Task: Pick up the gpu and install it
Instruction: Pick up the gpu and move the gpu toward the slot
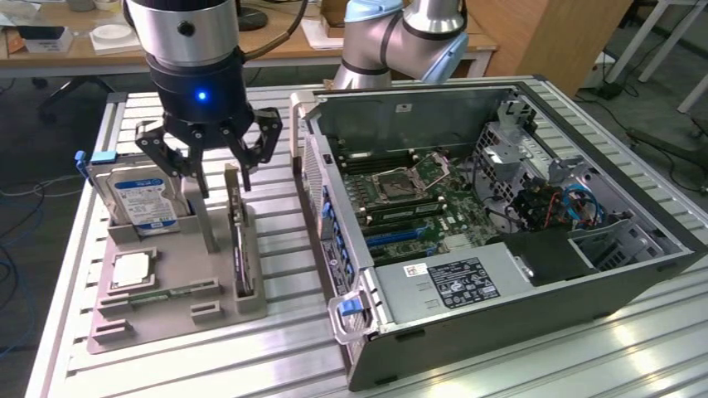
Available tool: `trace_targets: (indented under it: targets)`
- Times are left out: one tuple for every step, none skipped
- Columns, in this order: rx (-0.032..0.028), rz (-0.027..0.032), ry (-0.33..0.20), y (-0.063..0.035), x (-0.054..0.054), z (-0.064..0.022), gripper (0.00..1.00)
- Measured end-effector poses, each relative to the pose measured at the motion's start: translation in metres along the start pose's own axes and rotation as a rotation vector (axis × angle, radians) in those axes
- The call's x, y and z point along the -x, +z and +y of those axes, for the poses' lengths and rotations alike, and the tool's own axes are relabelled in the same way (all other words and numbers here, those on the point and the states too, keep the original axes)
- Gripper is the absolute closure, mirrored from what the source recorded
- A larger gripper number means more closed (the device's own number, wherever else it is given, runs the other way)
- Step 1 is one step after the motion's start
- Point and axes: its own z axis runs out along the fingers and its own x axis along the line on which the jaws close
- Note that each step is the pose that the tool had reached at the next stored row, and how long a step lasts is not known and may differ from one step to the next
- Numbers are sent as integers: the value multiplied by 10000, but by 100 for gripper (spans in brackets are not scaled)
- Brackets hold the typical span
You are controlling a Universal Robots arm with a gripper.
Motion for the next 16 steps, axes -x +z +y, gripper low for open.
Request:
trace_targets:
  targets:
    - [0,1,0,4,0,0,47]
    - [0,1,0,8,0,0,47]
    - [-1,1,0,11,0,-1,47]
    - [0,1,0,15,0,-1,47]
    - [0,1,0,19,0,-1,47]
    - [0,1,0,23,0,-1,47]
    - [0,0,0,27,0,-1,47]
    - [0,0,0,31,0,-1,47]
    - [0,1,0,35,0,-2,47]
    - [0,0,0,39,0,-2,47]
    - [0,1,0,44,0,-2,47]
    - [0,0,0,49,0,-2,47]
    - [0,0,0,54,-1,-3,47]
    - [0,1,0,58,-1,-3,47]
    - [0,1,0,63,-1,-3,47]
    - [0,1,0,68,-1,-3,47]
